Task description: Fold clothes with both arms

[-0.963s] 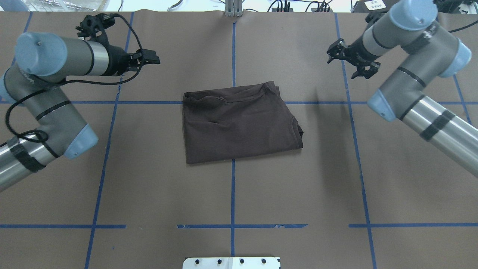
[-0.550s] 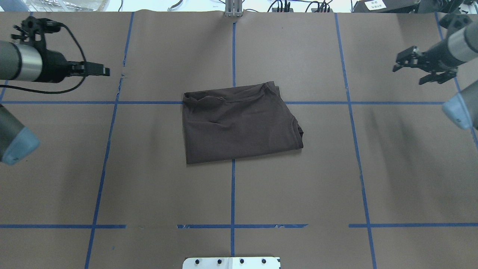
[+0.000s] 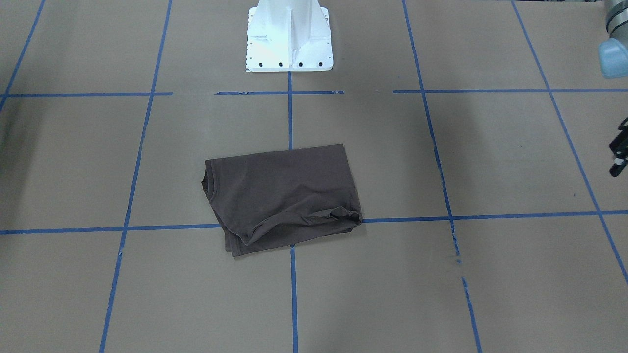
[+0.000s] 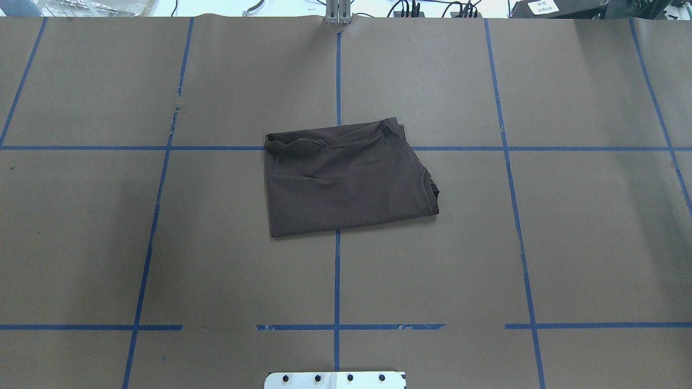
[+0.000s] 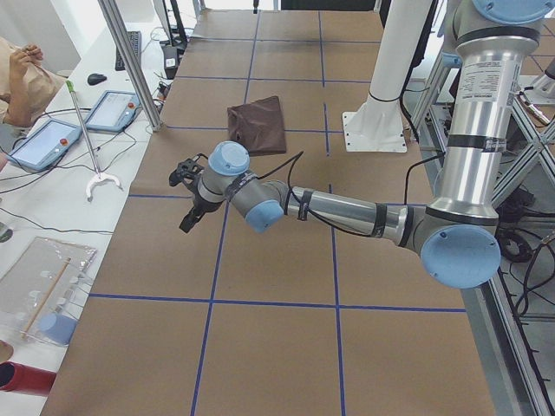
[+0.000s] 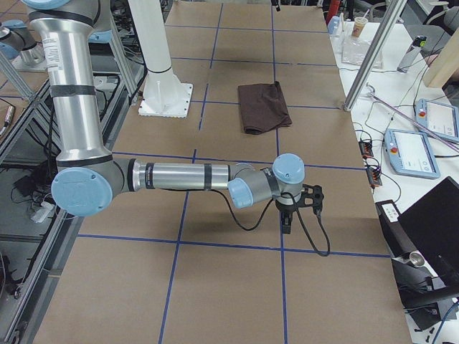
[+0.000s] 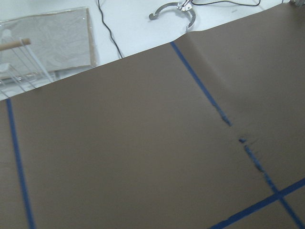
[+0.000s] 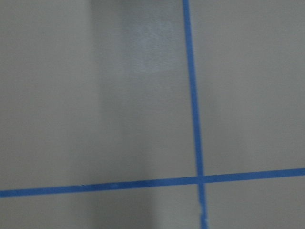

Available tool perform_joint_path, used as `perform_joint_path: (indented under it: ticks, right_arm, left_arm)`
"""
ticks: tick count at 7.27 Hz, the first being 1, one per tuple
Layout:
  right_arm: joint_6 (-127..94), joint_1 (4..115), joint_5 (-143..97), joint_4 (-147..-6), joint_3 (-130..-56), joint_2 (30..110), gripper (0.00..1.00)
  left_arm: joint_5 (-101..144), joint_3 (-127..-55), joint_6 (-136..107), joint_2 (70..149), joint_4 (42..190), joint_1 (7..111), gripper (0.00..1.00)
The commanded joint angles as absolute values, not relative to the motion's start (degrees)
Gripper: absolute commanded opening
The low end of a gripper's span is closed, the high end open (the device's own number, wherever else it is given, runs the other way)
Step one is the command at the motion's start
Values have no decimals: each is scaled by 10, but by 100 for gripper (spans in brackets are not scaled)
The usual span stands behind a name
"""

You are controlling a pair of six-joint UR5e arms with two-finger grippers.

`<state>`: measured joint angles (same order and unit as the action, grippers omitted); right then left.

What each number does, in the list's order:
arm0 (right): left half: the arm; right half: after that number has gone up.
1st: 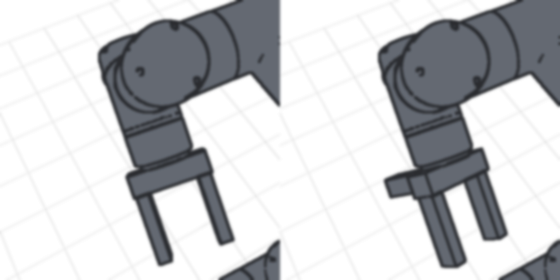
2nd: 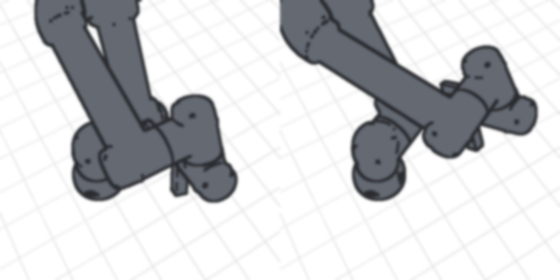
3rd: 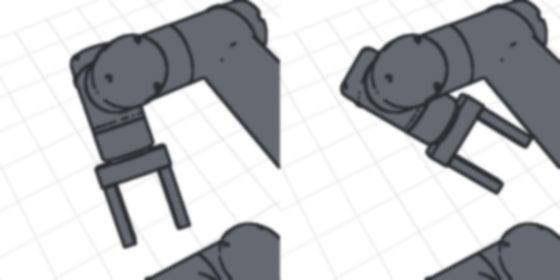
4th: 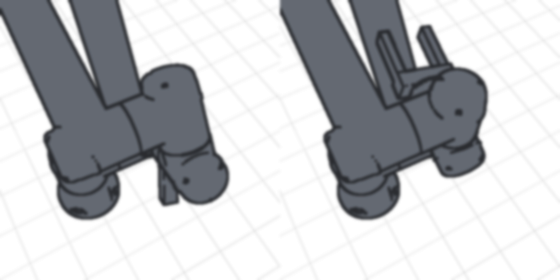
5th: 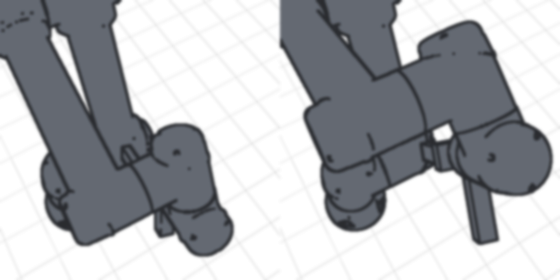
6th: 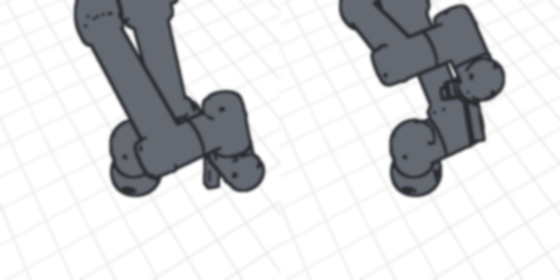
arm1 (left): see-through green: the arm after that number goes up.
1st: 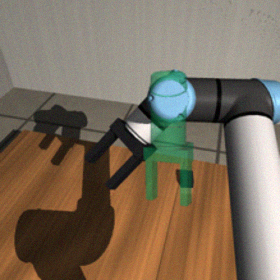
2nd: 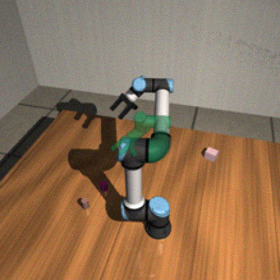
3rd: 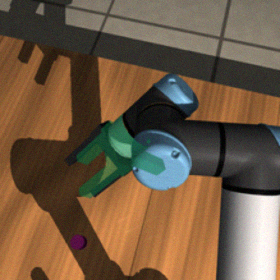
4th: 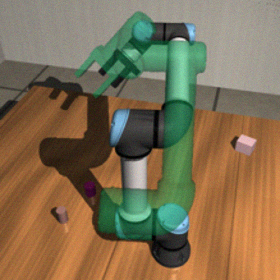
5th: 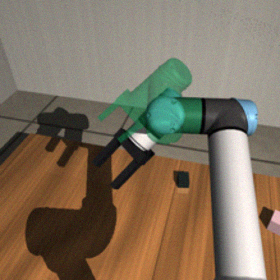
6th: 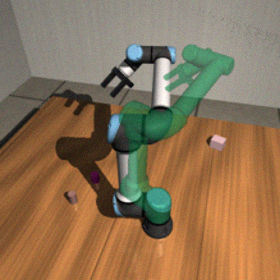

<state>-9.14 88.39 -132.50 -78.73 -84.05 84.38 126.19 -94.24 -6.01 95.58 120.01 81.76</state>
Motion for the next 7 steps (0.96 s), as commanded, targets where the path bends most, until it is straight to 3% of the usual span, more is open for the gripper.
perform_joint_path:
  ticks: [1,2,3,7]
  right_arm:
    - [9,926,-1326,-864,-847,850,100]
    - [9,924,-1325,-863,-841,849,100]
    - [9,922,-1325,-864,-845,853,100]
    - [7,906,-1326,-859,-859,873,100]
  left_arm:
    - [1297,-947,59,998,907,889,99]
    - [1328,-959,77,992,785,903,100]
    - [1327,-955,79,968,771,904,100]
    - [1329,-951,74,918,869,898,100]
